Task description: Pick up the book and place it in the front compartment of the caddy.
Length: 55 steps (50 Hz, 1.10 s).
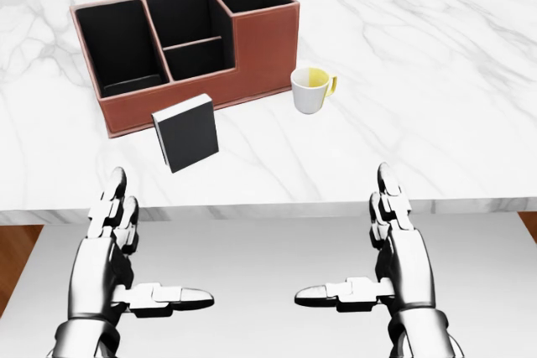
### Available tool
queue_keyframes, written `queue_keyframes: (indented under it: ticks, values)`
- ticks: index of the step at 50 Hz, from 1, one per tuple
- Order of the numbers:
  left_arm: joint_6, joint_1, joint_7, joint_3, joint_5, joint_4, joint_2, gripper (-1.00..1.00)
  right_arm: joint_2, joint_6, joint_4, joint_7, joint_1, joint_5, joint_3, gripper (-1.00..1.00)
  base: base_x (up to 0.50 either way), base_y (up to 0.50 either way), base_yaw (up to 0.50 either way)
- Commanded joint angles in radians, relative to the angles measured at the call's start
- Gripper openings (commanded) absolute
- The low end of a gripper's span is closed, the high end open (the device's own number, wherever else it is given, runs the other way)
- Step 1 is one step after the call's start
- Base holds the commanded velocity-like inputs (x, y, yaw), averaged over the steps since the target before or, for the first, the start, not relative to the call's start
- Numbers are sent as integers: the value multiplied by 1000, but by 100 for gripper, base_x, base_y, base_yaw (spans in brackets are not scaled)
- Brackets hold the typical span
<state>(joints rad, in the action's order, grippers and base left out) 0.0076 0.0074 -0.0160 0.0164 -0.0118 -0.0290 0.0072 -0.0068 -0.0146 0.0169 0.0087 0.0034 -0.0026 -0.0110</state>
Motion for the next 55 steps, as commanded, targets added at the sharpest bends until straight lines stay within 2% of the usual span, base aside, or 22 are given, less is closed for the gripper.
queue_keyframes:
  ticks: [1, 2, 4, 7, 9, 21, 29, 42, 46, 49, 55]
  values:
    - [25, 18, -25, 30, -24, -87, 12, 100, -8, -56, 95, 8, 19, -20, -12, 100, 0, 0, 0]
    - [31, 20, -25, 31, -25, -98, 11, 100, -9, -72, 118, 12, 25, -19, -11, 100, 0, 0, 0]
    - [36, 25, -25, 32, -27, -114, 11, 100, -8, -73, 154, 14, 35, -23, -9, 100, 0, 0, 0]
    - [56, 34, -25, 34, -31, -158, 11, 100, -8, -73, 227, 19, 55, -25, -11, 100, 0, 0, 0]
    - [80, 42, -27, 37, -40, -196, 10, 100, -8, -73, 264, 23, 63, -26, -13, 100, 0, 0, 0]
    - [80, 93, -37, 34, -38, -405, 4, 100, -7, -73, 477, 46, 115, -22, -36, 100, 0, 0, 0]
    - [80, 116, -36, 33, -43, -481, -2, 100, 2, -73, 594, 54, 136, 18, -61, 100, 0, 0, 0]
    - [80, 108, -23, 46, -48, -483, -2, 100, 2, -73, 566, 55, 132, 29, -73, 100, 0, 0, 0]
    - [80, 115, -28, 45, -43, -411, -5, 100, -1, -73, 564, 45, 125, 21, -76, 100, 0, 0, 0]
    - [80, 102, -17, 48, -45, -466, -1, 100, -16, -73, 516, 42, 130, -61, -52, 100, 0, 0, 0]
    - [80, 102, -17, 53, -47, -481, -1, 100, 0, -73, 545, 46, 130, -40, -71, 100, 0, 0, 0]
